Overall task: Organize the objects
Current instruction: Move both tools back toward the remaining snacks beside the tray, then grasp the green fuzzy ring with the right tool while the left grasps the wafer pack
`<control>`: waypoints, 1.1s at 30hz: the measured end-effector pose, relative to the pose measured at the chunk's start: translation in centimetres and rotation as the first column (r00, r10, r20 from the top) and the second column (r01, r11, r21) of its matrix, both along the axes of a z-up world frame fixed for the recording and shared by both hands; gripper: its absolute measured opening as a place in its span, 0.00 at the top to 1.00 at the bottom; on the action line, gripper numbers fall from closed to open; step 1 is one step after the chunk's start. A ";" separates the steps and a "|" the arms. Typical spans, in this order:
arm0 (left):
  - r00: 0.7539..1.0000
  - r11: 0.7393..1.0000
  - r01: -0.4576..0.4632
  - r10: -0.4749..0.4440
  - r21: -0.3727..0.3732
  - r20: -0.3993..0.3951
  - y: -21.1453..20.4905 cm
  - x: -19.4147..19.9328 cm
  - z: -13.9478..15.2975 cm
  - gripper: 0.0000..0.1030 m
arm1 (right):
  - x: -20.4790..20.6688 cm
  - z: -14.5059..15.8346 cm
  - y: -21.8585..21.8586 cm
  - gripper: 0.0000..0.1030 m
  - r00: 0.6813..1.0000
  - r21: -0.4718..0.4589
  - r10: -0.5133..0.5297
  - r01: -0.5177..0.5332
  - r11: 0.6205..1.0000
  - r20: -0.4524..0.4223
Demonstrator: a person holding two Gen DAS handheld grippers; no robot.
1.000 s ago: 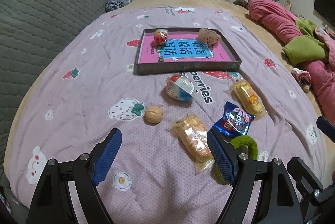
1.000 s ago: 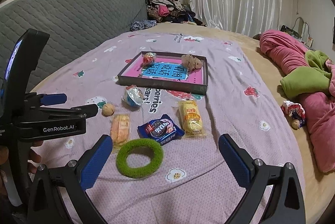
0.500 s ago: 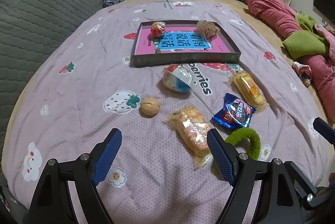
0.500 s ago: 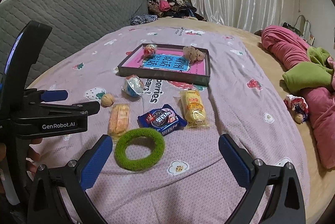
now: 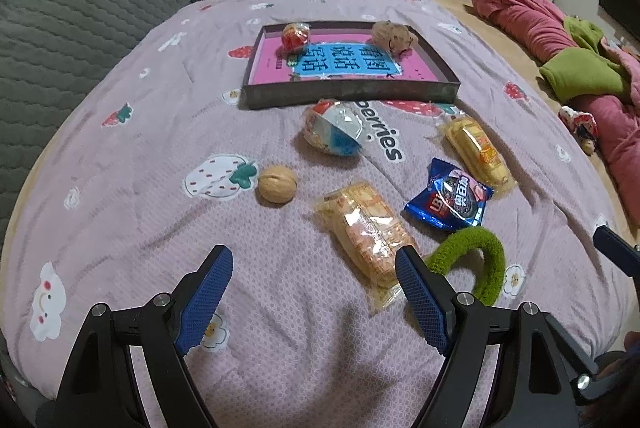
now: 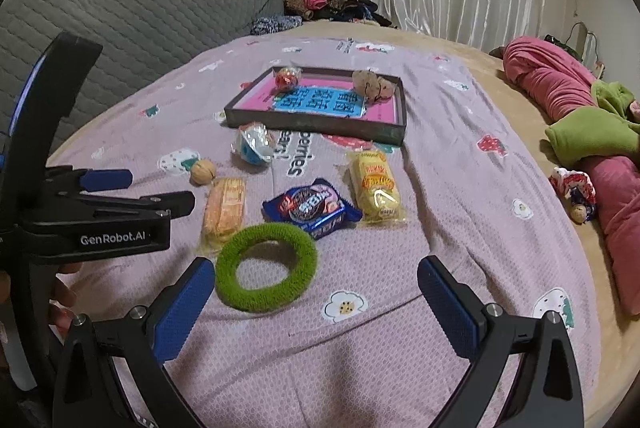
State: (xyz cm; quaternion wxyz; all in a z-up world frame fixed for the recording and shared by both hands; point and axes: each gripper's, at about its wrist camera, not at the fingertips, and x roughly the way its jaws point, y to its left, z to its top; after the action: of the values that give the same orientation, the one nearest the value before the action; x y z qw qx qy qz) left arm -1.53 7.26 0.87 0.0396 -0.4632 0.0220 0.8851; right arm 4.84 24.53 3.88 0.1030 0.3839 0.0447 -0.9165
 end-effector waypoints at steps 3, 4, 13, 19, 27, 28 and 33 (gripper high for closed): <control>1.000 1.000 -0.004 0.004 0.009 0.013 0.1 -0.4 -0.6 0.18 | -0.4 -0.8 -0.1 0.01 1.000 0.012 -0.006 0.005 1.000 0.016; 1.000 1.000 -0.006 0.005 0.010 0.015 0.2 -0.6 -0.7 0.18 | -0.6 -1.1 -0.1 0.01 1.000 0.014 -0.009 0.009 1.000 0.020; 0.999 0.999 -0.023 0.022 0.037 0.042 1.5 -2.5 -1.9 0.18 | -1.9 -3.0 -0.1 0.01 0.998 0.007 -0.024 0.023 1.000 0.051; 0.997 0.999 -0.040 0.038 0.033 0.072 2.4 -3.8 -2.9 0.18 | -2.6 -3.5 -0.3 0.01 0.998 0.016 -0.023 0.022 1.000 0.055; 0.994 0.998 -0.044 0.039 0.049 0.098 2.9 -4.6 -3.8 0.18 | -3.8 -4.4 -0.9 0.01 0.997 0.029 -0.023 0.021 0.999 0.069; 0.993 0.997 -0.048 0.041 0.056 0.106 2.8 -4.6 -4.0 0.18 | -4.0 -4.6 -1.0 0.04 0.997 0.032 -0.025 0.023 0.999 0.078; 0.989 0.993 -0.071 0.058 0.092 0.136 2.6 -5.0 -4.4 0.18 | -4.5 -5.4 -1.2 0.26 0.994 0.030 -0.026 0.023 0.999 0.104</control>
State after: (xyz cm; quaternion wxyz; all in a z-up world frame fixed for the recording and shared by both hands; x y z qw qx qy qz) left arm -6.56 9.84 -3.56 0.0345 -0.5193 -0.0387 0.8530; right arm 0.33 23.32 -1.54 0.0885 0.4334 0.0477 -0.8956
